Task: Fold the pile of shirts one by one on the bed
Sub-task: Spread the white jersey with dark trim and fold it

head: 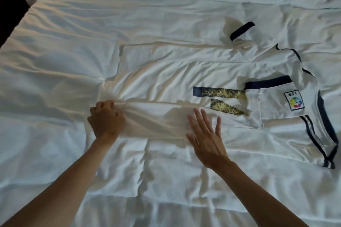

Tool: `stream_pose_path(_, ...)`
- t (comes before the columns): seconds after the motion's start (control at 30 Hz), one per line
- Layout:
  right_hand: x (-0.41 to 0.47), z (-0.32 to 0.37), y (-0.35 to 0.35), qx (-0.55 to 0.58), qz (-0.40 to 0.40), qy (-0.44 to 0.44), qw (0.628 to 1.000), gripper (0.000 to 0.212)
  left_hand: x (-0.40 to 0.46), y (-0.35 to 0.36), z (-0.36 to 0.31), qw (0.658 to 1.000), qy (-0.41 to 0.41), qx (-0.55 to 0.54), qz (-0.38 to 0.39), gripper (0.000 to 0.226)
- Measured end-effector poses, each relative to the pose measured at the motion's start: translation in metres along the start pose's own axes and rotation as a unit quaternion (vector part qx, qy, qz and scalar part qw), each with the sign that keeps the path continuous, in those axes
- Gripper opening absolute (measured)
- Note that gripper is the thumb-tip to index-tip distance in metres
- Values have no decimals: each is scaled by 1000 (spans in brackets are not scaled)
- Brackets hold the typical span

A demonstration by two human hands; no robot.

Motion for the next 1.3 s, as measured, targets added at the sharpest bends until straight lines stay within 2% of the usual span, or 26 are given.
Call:
stream_pose_path(0.07, 1, -30, -25, 24, -38, 19, 999, 55, -24, 14, -39, 997, 66, 15, -25, 57)
stream_pose_path(0.1, 3, -53, -38, 25, -59, 35, 997, 52, -42, 26, -66, 992, 126, -11, -22, 60)
stream_pose_path(0.17, 8, -109, -58, 0, -79, 82, 994, 49, -85, 58, -119, 966, 246, -72, 21, 50)
stream_pose_path(0.27, 23, -187, -79, -77, -14, 139, 987, 68, -151, 119, -188, 907, 372, -146, 133, 32)
stream_pose_path(0.33, 34, -223, -83, -125, 60, 147, 979, 79, -187, 163, -218, 875, 405, -151, 218, 31)
stream_pose_path(0.4, 48, -243, -81, -183, 119, 120, 968, 83, -211, 200, -228, 864, 415, -103, 265, 39)
stream_pose_path(0.5, 62, -256, -75, -249, 136, 104, 953, 84, -226, 229, -220, 867, 410, 16, 285, 56)
stream_pose_path(0.57, 66, -261, -76, -275, 135, 102, 946, 71, -231, 232, -213, 868, 407, 72, 275, 61)
stream_pose_path(0.67, 68, -266, -85, -293, 104, 76, 947, 35, -235, 230, -212, 866, 418, 106, 255, 63)
stream_pose_path(0.77, 51, -267, -104, -257, -24, 76, 963, 15, -236, 230, -214, 864, 419, 127, 247, 66)
stream_pose_path(0.87, -2, -257, -131, -199, -207, 107, 952, 14, -235, 230, -214, 868, 406, 137, 252, 72)
stream_pose_path(0.93, -48, -245, -128, -171, -248, 117, 946, 11, -235, 231, -212, 872, 394, 130, 259, 75)
stream_pose_path(1.0, -88, -237, -106, -157, -230, 126, 952, 16, -235, 234, -211, 879, 382, 109, 265, 76)
stream_pose_path(1.1, -126, -229, -59, -156, -158, 117, 968, 31, -234, 236, -211, 882, 377, 110, 261, 80)
stream_pose_path(1.3, -129, -232, -60, -87, -162, 134, 974, 34, -234, 235, -213, 879, 385, 128, 250, 82)
Point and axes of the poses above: each hand's wrist, its own x-axis towards the middle knuckle, its own y-axis out of the palm, z = x × y, the point moved 7 cm from there along x, towards the middle knuckle, and after that the axes turned 14 degrees about -x, right-handed, at the moved point
